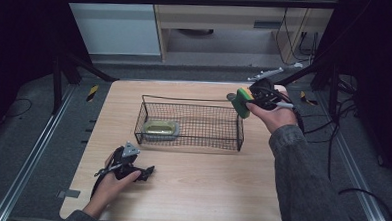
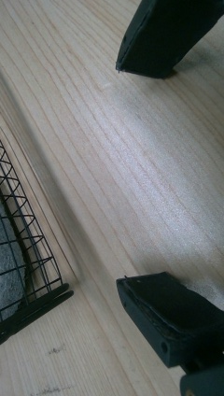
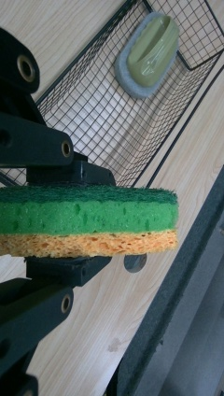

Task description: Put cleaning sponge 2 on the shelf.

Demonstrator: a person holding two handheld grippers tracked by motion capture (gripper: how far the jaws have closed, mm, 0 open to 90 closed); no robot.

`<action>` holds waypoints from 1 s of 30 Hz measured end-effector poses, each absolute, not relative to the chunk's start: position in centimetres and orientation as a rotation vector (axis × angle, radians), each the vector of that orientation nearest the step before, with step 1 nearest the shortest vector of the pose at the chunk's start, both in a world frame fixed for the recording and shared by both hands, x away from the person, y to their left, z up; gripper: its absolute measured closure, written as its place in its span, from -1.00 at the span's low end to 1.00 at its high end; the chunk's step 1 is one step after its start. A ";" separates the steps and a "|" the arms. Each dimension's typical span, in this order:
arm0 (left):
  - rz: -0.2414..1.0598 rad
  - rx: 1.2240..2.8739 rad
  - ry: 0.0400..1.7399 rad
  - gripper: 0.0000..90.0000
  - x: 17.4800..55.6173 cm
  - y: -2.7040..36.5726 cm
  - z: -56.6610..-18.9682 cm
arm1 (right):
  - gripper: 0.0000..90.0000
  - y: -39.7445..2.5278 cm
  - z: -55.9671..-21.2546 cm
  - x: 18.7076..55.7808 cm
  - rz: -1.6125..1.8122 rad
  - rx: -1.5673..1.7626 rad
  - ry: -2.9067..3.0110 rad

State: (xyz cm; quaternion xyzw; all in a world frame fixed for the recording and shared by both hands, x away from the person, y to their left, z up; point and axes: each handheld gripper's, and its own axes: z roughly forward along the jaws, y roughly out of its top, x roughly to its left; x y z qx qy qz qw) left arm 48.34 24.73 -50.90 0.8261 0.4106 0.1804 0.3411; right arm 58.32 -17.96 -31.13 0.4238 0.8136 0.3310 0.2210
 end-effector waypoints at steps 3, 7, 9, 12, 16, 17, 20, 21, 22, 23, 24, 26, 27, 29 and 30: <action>0.469 2.150 1.068 -1.00 48.3 24.7 -50.9 | 0.43 -17.8 -31.2 58.5 0.920 1.169 2.252; 0.468 2.150 1.067 -1.00 48.4 24.7 -50.9 | 0.43 -17.4 -31.6 58.8 0.910 1.164 2.258; 0.469 2.150 1.066 -1.00 48.4 24.7 -50.9 | 0.43 -17.1 -31.9 59.0 0.921 1.162 2.261; 0.468 2.150 1.066 -1.00 48.4 24.7 -50.9 | 0.43 -16.8 -32.3 59.3 0.917 1.153 2.274; 0.468 2.151 1.065 -1.00 48.4 24.7 -50.9 | 0.43 -16.3 -32.9 59.8 0.928 1.157 2.281; 0.468 2.151 1.065 -1.00 48.4 24.7 -50.9 | 0.43 -16.3 -33.2 59.9 0.927 1.154 2.287; 0.469 2.150 1.065 -1.00 48.4 24.7 -50.9 | 0.43 -16.2 -34.1 60.2 0.922 1.156 2.305; 0.469 2.150 1.065 -1.00 48.4 24.7 -50.9 | 0.43 -16.2 -34.1 60.2 0.922 1.156 2.305; 0.468 2.150 1.065 -1.00 48.4 24.7 -50.9 | 0.43 -16.2 -34.4 60.2 0.924 1.164 2.307; 0.468 2.150 1.065 -1.00 48.4 24.7 -50.9 | 0.43 -16.2 -34.7 60.3 0.922 1.167 2.314; 0.468 2.150 1.065 -1.00 48.4 24.7 -50.9 | 0.43 -16.3 -35.2 60.5 0.923 1.171 2.322; 0.468 2.150 1.065 -1.00 48.4 24.7 -50.9 | 0.43 -16.3 -35.5 60.5 0.926 1.175 2.326; 0.468 2.150 1.065 -1.00 48.4 24.7 -50.9 | 0.43 -16.3 -35.5 60.5 0.926 1.175 2.326; 0.468 2.150 1.065 -1.00 48.4 24.7 -50.9 | 0.43 -16.3 -35.7 60.6 0.927 1.175 2.327; 0.468 2.149 1.067 -1.00 48.4 24.7 -50.9 | 0.43 -16.3 -35.9 60.6 0.929 1.180 2.330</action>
